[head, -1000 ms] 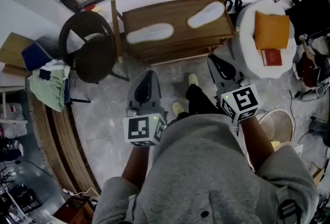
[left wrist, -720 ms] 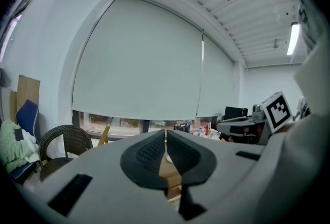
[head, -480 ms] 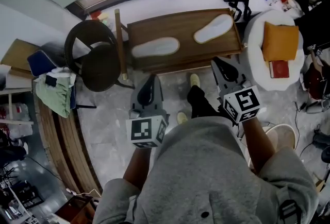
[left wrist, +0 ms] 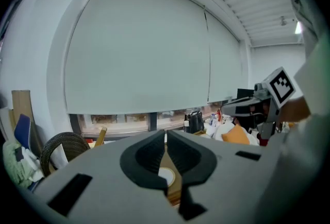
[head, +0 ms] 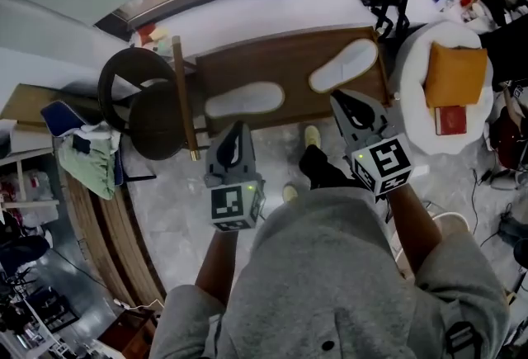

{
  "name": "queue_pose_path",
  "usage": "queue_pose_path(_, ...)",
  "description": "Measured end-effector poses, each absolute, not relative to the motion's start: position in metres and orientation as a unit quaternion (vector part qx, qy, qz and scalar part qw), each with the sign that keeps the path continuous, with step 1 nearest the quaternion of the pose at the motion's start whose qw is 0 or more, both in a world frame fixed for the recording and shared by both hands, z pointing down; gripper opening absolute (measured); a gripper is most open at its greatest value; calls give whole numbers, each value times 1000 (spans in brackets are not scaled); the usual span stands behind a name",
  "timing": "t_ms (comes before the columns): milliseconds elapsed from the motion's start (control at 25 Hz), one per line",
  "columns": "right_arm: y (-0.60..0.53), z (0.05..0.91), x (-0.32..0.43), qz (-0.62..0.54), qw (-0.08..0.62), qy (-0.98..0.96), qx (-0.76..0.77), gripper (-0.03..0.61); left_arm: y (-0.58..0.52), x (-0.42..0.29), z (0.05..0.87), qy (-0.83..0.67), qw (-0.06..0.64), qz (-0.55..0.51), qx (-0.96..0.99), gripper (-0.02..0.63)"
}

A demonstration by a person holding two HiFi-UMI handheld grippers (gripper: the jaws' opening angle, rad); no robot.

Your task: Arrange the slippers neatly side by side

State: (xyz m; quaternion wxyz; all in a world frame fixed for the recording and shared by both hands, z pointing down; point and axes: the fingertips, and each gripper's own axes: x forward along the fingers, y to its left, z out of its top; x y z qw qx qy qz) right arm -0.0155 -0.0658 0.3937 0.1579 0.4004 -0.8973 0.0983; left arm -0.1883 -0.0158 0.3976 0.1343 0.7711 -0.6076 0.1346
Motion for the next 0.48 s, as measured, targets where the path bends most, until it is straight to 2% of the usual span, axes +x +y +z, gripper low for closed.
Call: queue_pose_path(480, -141, 409, -1, 117, 160, -902, 385, 35, -73, -198, 466, -603, 129, 247, 748, 25)
